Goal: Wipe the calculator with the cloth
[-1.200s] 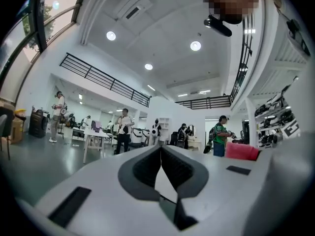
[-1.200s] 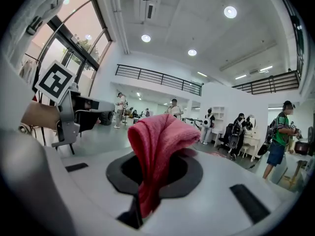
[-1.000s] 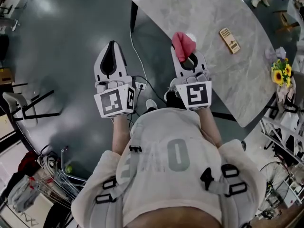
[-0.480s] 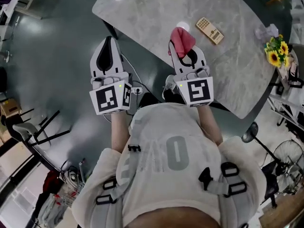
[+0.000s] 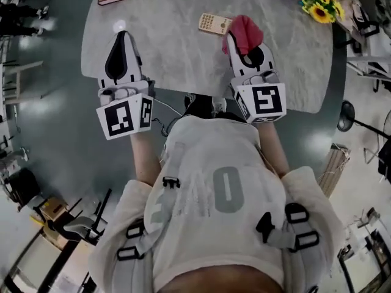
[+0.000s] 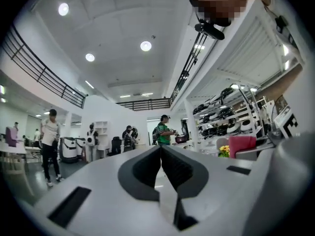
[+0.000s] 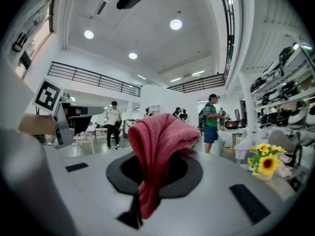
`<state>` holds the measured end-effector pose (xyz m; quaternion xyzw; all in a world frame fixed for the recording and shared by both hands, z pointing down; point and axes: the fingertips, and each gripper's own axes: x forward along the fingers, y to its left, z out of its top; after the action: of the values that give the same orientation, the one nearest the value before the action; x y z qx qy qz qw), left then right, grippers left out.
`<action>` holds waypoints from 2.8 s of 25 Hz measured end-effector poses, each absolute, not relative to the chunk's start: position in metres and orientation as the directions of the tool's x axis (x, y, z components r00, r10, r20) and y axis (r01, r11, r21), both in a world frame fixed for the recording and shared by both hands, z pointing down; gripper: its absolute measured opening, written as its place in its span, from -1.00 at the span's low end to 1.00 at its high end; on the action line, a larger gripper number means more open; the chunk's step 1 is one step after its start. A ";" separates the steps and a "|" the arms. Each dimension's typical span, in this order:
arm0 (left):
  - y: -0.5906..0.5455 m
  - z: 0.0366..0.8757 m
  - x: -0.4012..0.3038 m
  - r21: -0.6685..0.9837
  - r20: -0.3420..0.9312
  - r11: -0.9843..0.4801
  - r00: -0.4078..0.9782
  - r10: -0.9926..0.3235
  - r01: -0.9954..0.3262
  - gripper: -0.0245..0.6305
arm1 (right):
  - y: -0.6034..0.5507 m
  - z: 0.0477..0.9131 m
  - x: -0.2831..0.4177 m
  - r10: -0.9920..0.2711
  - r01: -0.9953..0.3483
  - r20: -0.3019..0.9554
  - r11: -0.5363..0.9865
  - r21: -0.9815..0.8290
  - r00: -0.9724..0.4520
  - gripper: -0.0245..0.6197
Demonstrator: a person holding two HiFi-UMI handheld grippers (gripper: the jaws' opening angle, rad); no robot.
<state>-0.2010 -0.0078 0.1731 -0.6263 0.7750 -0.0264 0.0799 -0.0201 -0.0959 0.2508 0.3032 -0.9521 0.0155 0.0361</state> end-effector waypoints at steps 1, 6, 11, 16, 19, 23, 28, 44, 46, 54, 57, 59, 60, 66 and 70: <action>-0.025 0.172 -0.197 -0.142 -0.098 0.172 -0.159 -0.982 -0.975 -0.86 | -0.105 0.249 -0.010 -0.616 -0.617 0.075 0.787 -0.001 -0.784 -0.76; -0.094 0.163 -0.165 -0.151 -0.106 -0.025 0.042 -0.993 -0.988 -0.86 | -0.140 0.234 0.035 -0.764 -0.765 0.067 0.644 0.020 -0.641 -0.76; -0.137 0.157 -0.148 -0.130 -0.124 -0.143 0.159 -0.979 -0.981 -0.86 | -0.161 0.224 0.059 -0.846 -0.845 0.061 0.533 0.042 -0.530 -0.76; -0.151 0.170 -0.144 -0.049 -0.111 -0.198 0.203 -0.973 -0.979 -0.86 | -0.169 0.232 0.068 -0.870 -0.867 0.100 0.490 0.086 -0.482 -0.75; -0.149 0.179 -0.149 -0.036 -0.099 -0.193 0.196 -0.976 -0.980 -0.86 | -0.168 0.235 0.066 -0.871 -0.867 0.113 0.489 0.102 -0.478 -0.75; -0.139 0.179 -0.156 -0.030 -0.117 -0.193 0.195 -0.974 -0.981 -0.85 | -0.162 0.238 0.062 -0.871 -0.868 0.123 0.487 0.099 -0.475 -0.75; -0.140 0.184 -0.133 0.036 -0.104 -0.440 0.434 -0.895 -0.897 0.51 | -0.160 0.245 0.055 -0.861 -0.857 0.131 0.505 0.099 -0.492 -0.75; -0.156 0.226 -0.115 -0.161 0.195 -0.648 0.619 -0.760 -0.745 0.60 | -0.155 0.251 0.045 -0.847 -0.846 0.148 0.525 0.095 -0.510 -0.75; -0.164 0.249 -0.108 -0.245 0.307 -0.707 0.639 -0.706 -0.664 0.60 | -0.155 0.256 0.044 -0.845 -0.845 0.160 0.527 0.090 -0.510 -0.75; -0.169 0.380 -0.093 -0.193 0.682 -0.923 0.631 -0.370 -0.332 0.60 | -0.157 0.296 0.047 -0.819 -0.839 0.269 0.540 0.063 -0.507 -0.75; -0.174 0.428 -0.097 -0.133 0.748 -0.951 0.602 -0.281 -0.279 0.60 | -0.157 0.321 0.047 -0.798 -0.829 0.316 0.557 0.057 -0.514 -0.75; -0.178 0.457 -0.101 -0.103 0.777 -0.962 0.583 -0.235 -0.252 0.60 | -0.155 0.338 0.045 -0.782 -0.821 0.339 0.569 0.044 -0.523 -0.75; -0.179 0.469 -0.104 -0.088 0.791 -0.968 0.575 -0.212 -0.235 0.60 | -0.154 0.346 0.044 -0.775 -0.820 0.349 0.572 0.035 -0.526 -0.75; -0.188 0.516 -0.112 -0.010 0.828 -0.988 0.553 -0.095 -0.154 0.59 | -0.148 0.387 0.040 -0.747 -0.821 0.411 0.571 -0.007 -0.523 -0.75; -0.191 0.532 -0.110 0.035 0.831 -0.990 0.555 -0.046 -0.134 0.47 | -0.141 0.400 0.036 -0.728 -0.813 0.431 0.582 -0.023 -0.533 -0.75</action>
<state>-0.1096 -0.1908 0.5319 -0.8805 0.0509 -0.4690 -0.0470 0.0357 -0.1414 0.3997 0.4435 -0.8685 0.1110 0.1914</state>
